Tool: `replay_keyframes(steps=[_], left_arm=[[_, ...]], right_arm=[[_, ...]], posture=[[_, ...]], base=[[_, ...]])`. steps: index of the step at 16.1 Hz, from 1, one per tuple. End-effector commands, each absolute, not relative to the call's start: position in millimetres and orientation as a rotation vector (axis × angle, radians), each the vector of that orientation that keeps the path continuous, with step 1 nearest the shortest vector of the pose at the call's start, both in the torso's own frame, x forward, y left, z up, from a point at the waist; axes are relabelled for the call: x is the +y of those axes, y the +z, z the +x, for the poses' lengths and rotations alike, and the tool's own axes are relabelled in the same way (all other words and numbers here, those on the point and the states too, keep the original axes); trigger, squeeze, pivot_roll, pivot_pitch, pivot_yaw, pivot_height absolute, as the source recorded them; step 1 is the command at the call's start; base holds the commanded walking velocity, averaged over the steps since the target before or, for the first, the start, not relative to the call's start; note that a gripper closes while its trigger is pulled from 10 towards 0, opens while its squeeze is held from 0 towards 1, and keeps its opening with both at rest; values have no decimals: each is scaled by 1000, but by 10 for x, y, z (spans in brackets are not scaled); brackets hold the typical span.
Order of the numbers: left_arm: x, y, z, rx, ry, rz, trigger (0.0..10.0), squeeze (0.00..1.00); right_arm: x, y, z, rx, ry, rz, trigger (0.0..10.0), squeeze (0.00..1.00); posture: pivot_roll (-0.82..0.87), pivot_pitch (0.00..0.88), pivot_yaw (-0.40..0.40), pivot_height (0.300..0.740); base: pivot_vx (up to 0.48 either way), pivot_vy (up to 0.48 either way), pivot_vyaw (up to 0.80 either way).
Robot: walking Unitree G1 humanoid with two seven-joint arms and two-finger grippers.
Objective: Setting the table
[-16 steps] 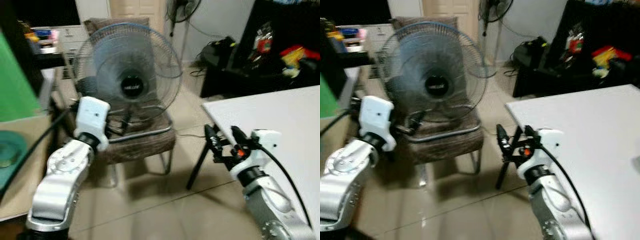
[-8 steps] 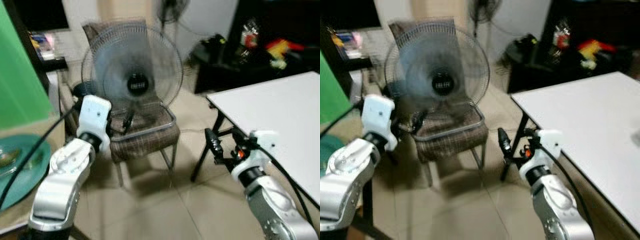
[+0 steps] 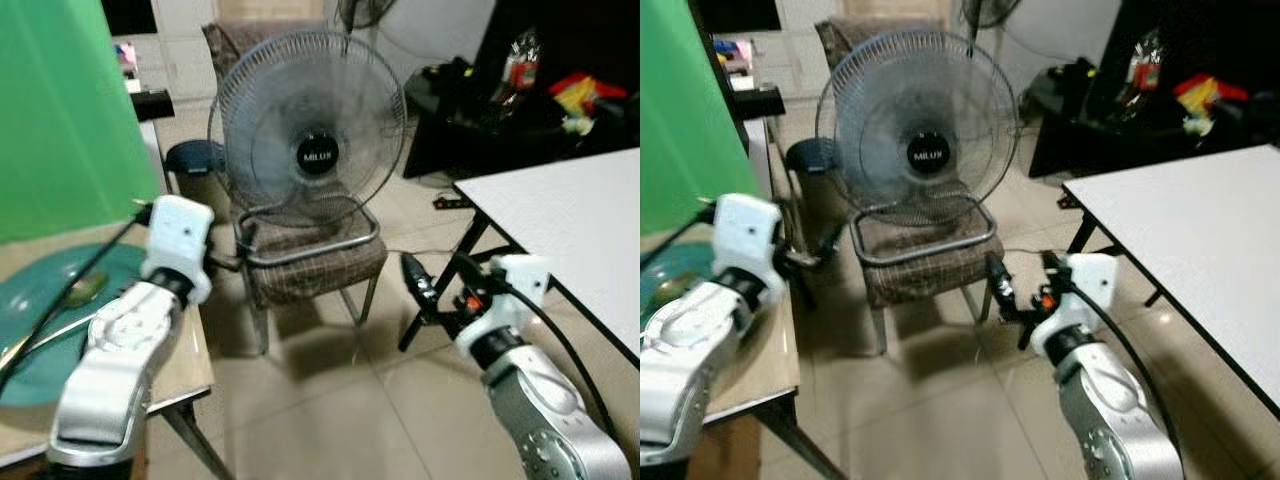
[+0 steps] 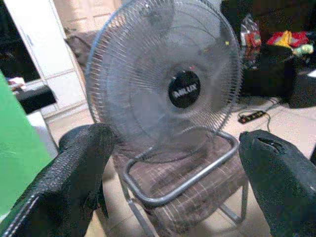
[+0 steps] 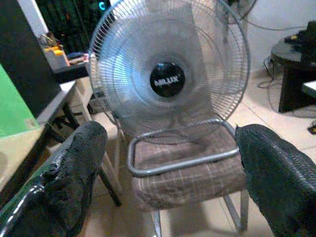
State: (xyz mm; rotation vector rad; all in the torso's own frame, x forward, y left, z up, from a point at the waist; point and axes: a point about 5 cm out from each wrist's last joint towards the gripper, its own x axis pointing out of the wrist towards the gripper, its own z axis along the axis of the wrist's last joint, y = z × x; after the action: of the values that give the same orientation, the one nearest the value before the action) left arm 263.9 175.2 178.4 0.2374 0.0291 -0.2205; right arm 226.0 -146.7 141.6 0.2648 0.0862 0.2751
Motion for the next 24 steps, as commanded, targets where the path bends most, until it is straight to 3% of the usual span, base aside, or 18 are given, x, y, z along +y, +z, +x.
replay_keyframes(steps=[1,8,18,24], left_arm=[[1692,1793,2640,26,-247,233,10000,0],[1656,1835,2641,4,-243,227,10000,0],[1630,1818,2646,1,-215,230,10000,0],[1598,1807,2662,2,-215,247,10000,0]], right_arm=[[-1523,1413,2268,91,261,249,10000,0],[-1485,1458,2272,81,347,208,10000,0],[-1697,1478,2394,75,288,196,10000,0],[-1670,1454,2410,82,272,203,10000,0]], posture=[[-32,0,-22,740],[-32,0,-25,740],[-30,0,-43,740],[-33,0,-42,740]], base=[[0,304,0],[0,0,686],[0,0,800],[0,-446,800]])
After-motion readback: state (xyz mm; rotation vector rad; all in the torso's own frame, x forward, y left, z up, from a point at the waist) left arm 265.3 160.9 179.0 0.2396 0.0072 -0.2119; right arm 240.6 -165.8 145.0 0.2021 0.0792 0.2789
